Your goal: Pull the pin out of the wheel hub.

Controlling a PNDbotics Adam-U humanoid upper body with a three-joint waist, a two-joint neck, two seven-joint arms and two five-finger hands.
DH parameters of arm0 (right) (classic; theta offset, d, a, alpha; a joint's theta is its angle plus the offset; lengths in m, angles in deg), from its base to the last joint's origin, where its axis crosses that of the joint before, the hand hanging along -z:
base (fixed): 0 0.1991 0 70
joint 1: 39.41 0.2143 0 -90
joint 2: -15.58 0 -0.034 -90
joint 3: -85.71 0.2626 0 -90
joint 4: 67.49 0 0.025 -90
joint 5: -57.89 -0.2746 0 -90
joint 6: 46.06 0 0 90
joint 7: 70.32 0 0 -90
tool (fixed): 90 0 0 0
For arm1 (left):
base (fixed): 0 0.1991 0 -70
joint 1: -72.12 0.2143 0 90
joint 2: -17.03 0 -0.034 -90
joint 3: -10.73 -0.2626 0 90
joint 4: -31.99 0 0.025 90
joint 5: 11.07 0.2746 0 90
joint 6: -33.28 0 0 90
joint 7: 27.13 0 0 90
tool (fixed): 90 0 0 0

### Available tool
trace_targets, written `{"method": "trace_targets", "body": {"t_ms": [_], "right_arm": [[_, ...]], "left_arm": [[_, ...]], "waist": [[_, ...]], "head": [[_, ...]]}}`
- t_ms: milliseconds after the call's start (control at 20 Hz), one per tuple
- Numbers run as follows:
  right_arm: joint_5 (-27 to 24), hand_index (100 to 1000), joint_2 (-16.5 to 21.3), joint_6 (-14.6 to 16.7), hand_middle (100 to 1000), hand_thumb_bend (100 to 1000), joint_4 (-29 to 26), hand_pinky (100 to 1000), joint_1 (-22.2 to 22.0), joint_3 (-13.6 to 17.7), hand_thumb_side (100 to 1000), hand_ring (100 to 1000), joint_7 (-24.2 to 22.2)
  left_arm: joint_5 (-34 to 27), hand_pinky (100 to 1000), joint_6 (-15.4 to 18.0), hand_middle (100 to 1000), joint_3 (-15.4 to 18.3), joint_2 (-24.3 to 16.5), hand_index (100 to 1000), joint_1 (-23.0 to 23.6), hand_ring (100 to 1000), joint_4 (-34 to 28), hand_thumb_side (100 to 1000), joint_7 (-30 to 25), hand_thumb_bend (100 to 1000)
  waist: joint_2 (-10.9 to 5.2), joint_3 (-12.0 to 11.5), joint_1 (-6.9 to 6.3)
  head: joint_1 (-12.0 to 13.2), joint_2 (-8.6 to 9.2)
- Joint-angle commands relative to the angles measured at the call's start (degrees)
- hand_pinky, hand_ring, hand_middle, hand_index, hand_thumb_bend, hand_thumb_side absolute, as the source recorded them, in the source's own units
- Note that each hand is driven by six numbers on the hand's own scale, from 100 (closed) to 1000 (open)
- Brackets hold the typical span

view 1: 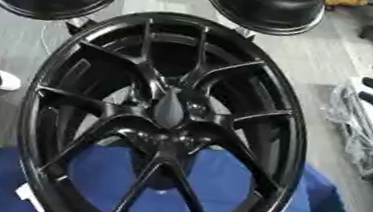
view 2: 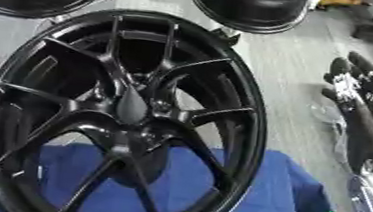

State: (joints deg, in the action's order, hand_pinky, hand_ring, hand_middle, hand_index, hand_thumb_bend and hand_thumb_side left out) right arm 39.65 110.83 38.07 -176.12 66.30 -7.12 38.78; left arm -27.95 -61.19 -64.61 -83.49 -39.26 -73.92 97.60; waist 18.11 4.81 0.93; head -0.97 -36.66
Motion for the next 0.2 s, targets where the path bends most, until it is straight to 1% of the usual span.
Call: {"method": "trace_targets", "body": {"t_ms": [50, 100, 200], "right_arm": [[-0.65, 918, 0.63, 0.26, 831, 247, -1.42, 803, 0.84, 0.62, 546, 836, 0.73], [-0.72, 918, 0.66, 0.33, 832, 246, -1.52, 803, 0.86, 0.61, 546, 837, 0.90], [-0.69, 917, 0.73, 0.44, 834, 245, -1.72, 803, 0.87, 0.53, 547, 837, 0.97]], "left_arm": [[-1.92, 917, 0.77, 770, 0.20, 1.31, 828, -0.93, 807, 0.74, 762, 1.67, 337], [-2.00, 919, 0.82, 776, 0.11, 1.67, 830, -0.93, 809, 1.11, 765, 1.42, 344], [-1.92, 924, 0.83, 783, -0.24, 2.09, 835, -0.84, 812, 1.67, 749, 0.26, 389]], "waist": [[-0.95, 0.09, 0.12], [-0.92, 0.08, 0.19], [-0.85, 0.09, 0.28]], "head": [[0.13, -0.01], [0.07, -0.02], [0.09, 0.09]]}}
